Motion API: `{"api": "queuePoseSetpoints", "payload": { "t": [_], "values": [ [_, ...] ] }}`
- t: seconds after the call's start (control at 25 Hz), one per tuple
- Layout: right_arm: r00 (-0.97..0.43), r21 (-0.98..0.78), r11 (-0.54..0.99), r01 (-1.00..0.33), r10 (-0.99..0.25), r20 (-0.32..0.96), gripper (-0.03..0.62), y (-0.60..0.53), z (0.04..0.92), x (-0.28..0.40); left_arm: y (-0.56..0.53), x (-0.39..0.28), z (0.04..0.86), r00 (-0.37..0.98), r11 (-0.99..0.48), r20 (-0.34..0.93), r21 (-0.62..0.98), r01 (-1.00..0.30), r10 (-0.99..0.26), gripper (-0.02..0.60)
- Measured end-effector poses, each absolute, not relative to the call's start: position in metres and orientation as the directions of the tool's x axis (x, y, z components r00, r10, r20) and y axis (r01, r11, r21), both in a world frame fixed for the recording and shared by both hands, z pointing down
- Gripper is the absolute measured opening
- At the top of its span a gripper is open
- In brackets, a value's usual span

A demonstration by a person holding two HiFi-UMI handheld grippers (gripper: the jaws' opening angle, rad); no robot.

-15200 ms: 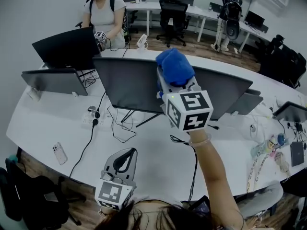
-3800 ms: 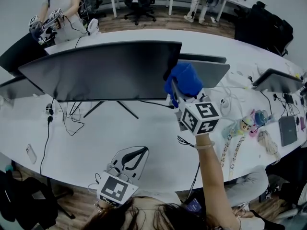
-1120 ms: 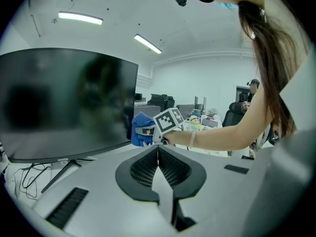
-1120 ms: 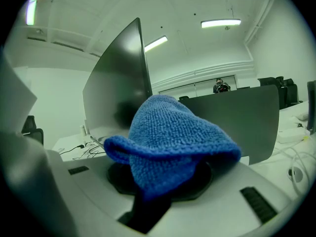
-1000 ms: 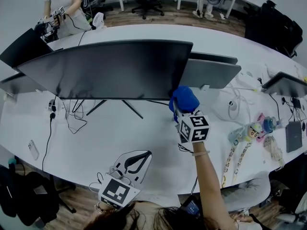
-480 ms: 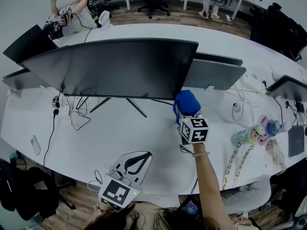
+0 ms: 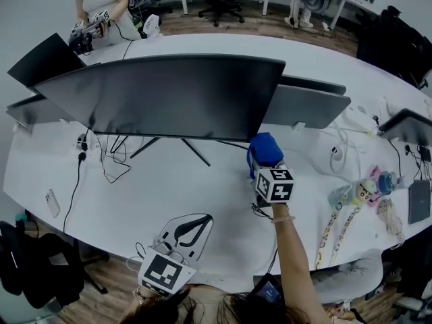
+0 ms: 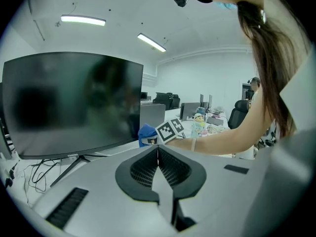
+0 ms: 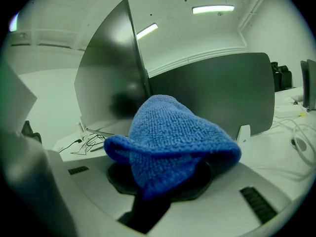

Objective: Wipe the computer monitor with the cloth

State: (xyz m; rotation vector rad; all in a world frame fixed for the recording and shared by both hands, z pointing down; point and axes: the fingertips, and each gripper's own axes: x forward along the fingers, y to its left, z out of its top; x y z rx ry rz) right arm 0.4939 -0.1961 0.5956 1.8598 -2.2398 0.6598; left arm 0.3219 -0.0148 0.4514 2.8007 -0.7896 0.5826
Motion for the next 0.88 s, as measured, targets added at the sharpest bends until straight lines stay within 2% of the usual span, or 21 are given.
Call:
{"api": "queuePoseSetpoints", "payload": {
  "t": [0.4,0.88],
  "values": [
    [-0.181,-0.234,0.075,-0.969,-0.861,0.476,0.1,-0.191,0.624,0.489,-0.016,0.305,0.446,0.79,-0.845,0.396,0.06,-0.531,-0.469,0.009],
    [-0.149,-0.294,-0.001,-0.956,-0.86,0.488,0.101,-0.195,0.629,0.477,-0.021,0.266,0.442,0.78,-0.839,0.398,0.045,-0.542,-0.483,0.009]
  ]
}}
